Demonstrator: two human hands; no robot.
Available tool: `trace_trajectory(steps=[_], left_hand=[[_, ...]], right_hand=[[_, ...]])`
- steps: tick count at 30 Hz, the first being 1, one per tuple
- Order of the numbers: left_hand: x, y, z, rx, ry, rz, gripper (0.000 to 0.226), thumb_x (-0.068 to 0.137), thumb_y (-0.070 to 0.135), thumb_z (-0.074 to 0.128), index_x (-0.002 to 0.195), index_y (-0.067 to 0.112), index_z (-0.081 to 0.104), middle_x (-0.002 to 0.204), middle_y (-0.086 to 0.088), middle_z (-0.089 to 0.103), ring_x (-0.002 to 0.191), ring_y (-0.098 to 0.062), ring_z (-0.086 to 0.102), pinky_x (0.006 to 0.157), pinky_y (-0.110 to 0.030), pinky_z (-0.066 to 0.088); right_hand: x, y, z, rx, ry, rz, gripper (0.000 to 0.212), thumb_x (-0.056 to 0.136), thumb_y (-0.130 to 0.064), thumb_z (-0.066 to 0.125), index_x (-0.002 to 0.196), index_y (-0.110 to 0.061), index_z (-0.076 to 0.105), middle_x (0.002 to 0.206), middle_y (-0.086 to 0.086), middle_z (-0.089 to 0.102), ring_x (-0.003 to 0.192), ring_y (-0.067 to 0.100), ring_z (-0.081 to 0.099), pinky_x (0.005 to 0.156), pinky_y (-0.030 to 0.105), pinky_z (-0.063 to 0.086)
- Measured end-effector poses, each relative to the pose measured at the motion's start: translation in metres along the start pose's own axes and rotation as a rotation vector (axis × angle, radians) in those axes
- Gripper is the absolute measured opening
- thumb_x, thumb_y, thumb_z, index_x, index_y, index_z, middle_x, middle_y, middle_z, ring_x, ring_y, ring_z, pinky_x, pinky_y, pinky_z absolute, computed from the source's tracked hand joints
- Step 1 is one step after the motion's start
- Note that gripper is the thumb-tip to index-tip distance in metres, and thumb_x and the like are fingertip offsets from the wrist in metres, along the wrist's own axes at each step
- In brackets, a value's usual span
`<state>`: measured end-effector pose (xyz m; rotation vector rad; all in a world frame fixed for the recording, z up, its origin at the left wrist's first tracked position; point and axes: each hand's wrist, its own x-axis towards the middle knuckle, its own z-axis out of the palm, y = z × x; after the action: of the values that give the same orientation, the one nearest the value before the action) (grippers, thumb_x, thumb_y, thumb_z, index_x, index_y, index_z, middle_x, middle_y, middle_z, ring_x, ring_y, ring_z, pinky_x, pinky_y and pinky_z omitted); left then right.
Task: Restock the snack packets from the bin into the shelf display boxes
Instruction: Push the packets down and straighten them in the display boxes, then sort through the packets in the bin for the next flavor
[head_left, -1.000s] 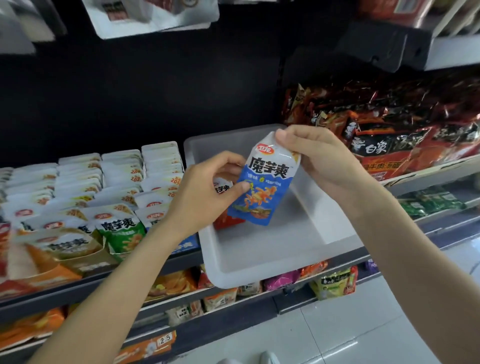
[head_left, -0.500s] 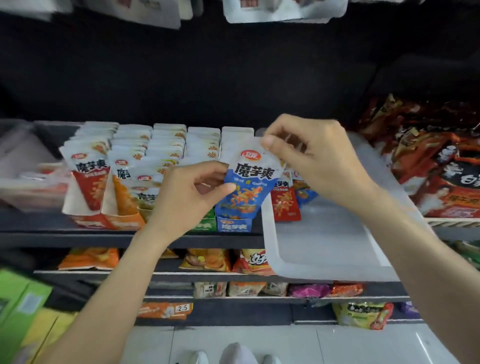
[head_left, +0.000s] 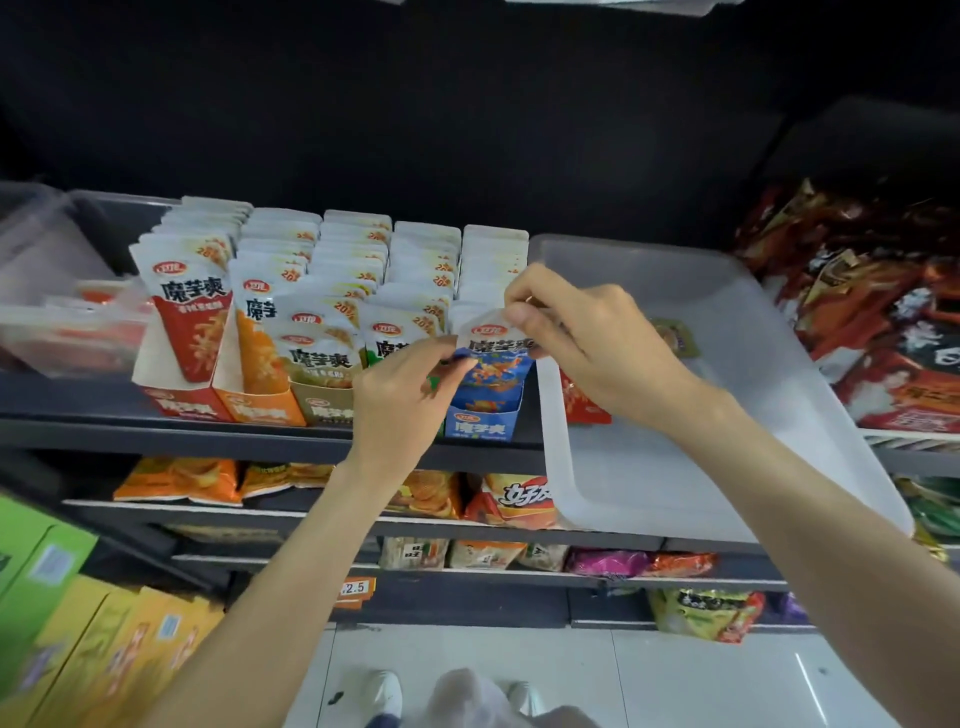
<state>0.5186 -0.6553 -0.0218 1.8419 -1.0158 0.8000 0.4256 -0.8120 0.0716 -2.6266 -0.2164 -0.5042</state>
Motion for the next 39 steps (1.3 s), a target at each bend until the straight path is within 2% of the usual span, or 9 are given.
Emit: trace_trajectory(steps=[6,12,17,19,25,29,33,37,39], left_hand=[[-0.002,-0.004,-0.002,-0.025,-0.013,-0.031,0.016,0.082,0.017,0.069,0.079,0.001,0.070,0.072,-0.006,0.071,0.060,-0.014,0.067,0.060,-0.016,0.048],[-0.002,0.001,-0.001,-0.199,-0.115,-0.218,0.012,0.083,0.016,0.072,0.089,0.006,0.071,0.080,-0.001,0.072,0.073,-0.005,0.067,0.064,-0.023,0.056],[-0.012,-0.004,0.001,-0.120,-0.195,-0.204,0.015,0.082,0.018,0.073,0.088,0.004,0.069,0.080,-0.002,0.071,0.071,-0.010,0.068,0.063,-0.023,0.055],[-0.019,-0.005,0.001,-0.039,-0.216,-0.176,0.015,0.080,0.017,0.075,0.088,0.005,0.069,0.079,-0.002,0.071,0.068,-0.011,0.068,0.061,-0.024,0.056],[-0.013,-0.001,-0.011,-0.022,-0.138,-0.164,0.023,0.082,0.019,0.074,0.100,0.005,0.069,0.090,-0.001,0.072,0.074,0.000,0.062,0.066,-0.010,0.050],[-0.005,0.004,-0.006,0.002,-0.156,-0.140,0.021,0.085,0.021,0.071,0.097,0.004,0.069,0.086,-0.003,0.073,0.070,-0.007,0.067,0.058,-0.020,0.055],[-0.001,0.008,-0.012,0.001,-0.102,-0.163,0.024,0.090,0.026,0.063,0.099,0.005,0.069,0.087,-0.004,0.072,0.072,-0.006,0.064,0.057,-0.020,0.054],[0.013,0.029,-0.017,0.029,0.016,0.070,0.017,0.093,0.021,0.059,0.103,0.009,0.065,0.089,-0.007,0.069,0.080,-0.013,0.059,0.072,-0.019,0.044],[0.017,0.045,-0.011,-0.008,-0.111,0.226,0.015,0.092,0.021,0.060,0.103,0.013,0.065,0.091,-0.005,0.070,0.087,-0.016,0.060,0.081,-0.021,0.044]], right_hand=[[0.000,-0.003,0.006,-0.027,-0.005,-0.030,0.020,0.096,-0.046,0.024,0.094,-0.030,0.036,0.074,0.011,0.063,0.065,0.027,0.065,0.052,0.033,0.047],[-0.001,0.007,0.000,0.001,0.002,0.007,0.010,0.101,-0.037,0.031,0.091,-0.037,0.032,0.071,0.009,0.061,0.063,0.025,0.066,0.050,0.028,0.042],[0.001,0.012,0.010,-0.030,-0.052,-0.002,0.010,0.102,-0.029,0.035,0.093,-0.027,0.039,0.062,0.007,0.052,0.057,0.026,0.060,0.052,0.038,0.050],[0.005,0.017,0.021,-0.078,-0.069,0.019,0.012,0.102,-0.027,0.036,0.093,-0.022,0.042,0.061,0.008,0.053,0.055,0.028,0.061,0.047,0.032,0.044],[0.016,0.026,0.033,-0.251,-0.080,-0.007,0.021,0.102,-0.024,0.040,0.097,-0.008,0.053,0.060,0.005,0.054,0.056,0.030,0.062,0.052,0.034,0.044],[0.016,0.022,0.036,-0.233,-0.101,0.010,0.022,0.102,-0.023,0.040,0.098,-0.007,0.054,0.060,0.001,0.050,0.058,0.027,0.061,0.052,0.029,0.036],[0.003,0.022,0.010,-0.116,0.005,0.027,0.027,0.096,-0.039,0.049,0.092,-0.014,0.058,0.071,-0.005,0.065,0.063,0.012,0.062,0.057,0.023,0.042],[-0.033,0.067,-0.027,-0.087,0.211,0.171,0.021,0.090,-0.037,0.057,0.089,-0.016,0.062,0.074,-0.005,0.069,0.070,0.012,0.067,0.068,0.037,0.055],[-0.050,0.095,-0.030,-0.212,0.132,0.262,0.014,0.090,-0.030,0.060,0.092,-0.018,0.066,0.082,-0.003,0.071,0.079,0.019,0.068,0.072,0.041,0.054]])
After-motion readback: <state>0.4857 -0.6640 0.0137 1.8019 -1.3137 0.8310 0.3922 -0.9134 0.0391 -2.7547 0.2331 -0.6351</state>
